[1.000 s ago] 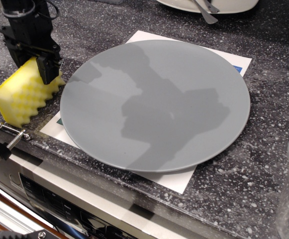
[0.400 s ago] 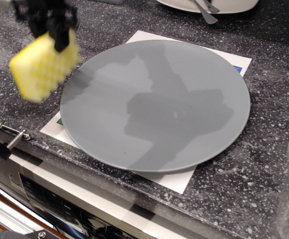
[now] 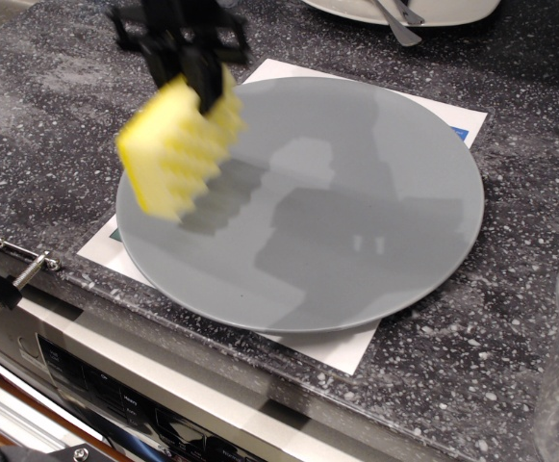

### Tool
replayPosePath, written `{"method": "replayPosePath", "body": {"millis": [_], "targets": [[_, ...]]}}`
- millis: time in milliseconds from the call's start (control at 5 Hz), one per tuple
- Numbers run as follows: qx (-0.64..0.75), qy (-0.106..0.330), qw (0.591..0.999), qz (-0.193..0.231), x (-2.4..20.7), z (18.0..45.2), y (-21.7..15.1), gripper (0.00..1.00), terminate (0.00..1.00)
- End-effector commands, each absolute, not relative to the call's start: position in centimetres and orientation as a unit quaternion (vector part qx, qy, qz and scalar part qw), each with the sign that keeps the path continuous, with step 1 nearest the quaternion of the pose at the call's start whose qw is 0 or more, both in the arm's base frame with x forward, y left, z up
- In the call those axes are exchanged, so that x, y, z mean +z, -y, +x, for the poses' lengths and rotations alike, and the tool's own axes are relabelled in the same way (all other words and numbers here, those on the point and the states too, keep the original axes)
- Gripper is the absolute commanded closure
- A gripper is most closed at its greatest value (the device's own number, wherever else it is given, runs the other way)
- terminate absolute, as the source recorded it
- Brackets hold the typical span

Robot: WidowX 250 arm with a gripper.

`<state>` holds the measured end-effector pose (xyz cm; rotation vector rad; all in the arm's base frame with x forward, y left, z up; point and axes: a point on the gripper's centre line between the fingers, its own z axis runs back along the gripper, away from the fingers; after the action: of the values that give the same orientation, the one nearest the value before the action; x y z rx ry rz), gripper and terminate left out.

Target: Pick up sponge and wipe plate

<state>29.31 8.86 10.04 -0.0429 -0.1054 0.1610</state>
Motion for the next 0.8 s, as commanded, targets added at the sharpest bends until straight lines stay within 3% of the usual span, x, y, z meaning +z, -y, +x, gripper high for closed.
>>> {"method": "replayPosePath", "body": {"millis": [0,400,600], "targets": [[0.088,0.102,0.99,0.044,9.6,31.0,-8.7,1.0,0.0],[0.088,0.102,0.989,0.056,8.7,30.7,-6.2,1.0,0.0],[0.079,0.1,0.991,0.043,8.5,30.2,-4.2,1.0,0.0]]}}
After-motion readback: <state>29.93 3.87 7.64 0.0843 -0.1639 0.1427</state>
